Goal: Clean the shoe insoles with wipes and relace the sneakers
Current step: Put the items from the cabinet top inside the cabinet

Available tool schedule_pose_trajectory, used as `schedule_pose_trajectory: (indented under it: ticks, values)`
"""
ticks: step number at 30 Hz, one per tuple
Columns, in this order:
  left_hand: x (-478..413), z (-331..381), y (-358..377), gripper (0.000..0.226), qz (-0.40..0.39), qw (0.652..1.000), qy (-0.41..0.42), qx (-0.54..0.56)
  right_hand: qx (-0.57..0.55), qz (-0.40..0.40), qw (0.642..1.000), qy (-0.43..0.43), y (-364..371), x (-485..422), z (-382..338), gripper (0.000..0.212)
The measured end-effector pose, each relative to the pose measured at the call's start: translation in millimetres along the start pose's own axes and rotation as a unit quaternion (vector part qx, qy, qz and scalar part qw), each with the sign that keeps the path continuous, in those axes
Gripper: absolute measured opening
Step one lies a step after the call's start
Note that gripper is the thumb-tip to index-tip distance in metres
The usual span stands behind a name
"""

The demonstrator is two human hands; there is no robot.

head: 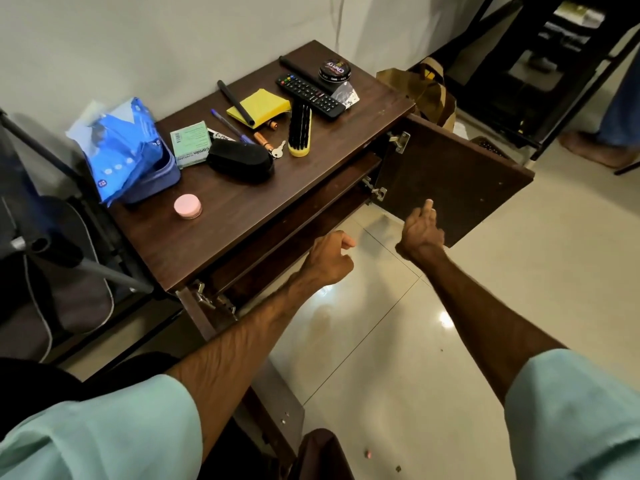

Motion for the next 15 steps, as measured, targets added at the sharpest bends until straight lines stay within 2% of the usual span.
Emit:
schedule_pose_trajectory:
  ticks: [6,12,15]
  values:
    - [7,5,-27,0.042,0.036,0.999,0.003,-0.021,-0.131,0.048,0.986,-0.094,-7,33,-68,0.078]
    - [23,16,-59,0.045,0.067,0.996,0.021,-0.048,-0.248,0.114,0.945,-0.181,-43,75,-118,0.052]
    - [36,21,-72,0.041,0.077,0.995,0.036,-0.061,-0.263,0.142,0.927,-0.229,-58,94,-134,0.046]
Point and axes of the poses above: each hand's wrist, its own x-axis away from the middle knuckle, its own y-axis out of the palm, z = x × y, the point moved 8 cm from there along -x, towards the middle knuckle, and after that the axes turned 7 degrees about -x, right-handed, at the moved point
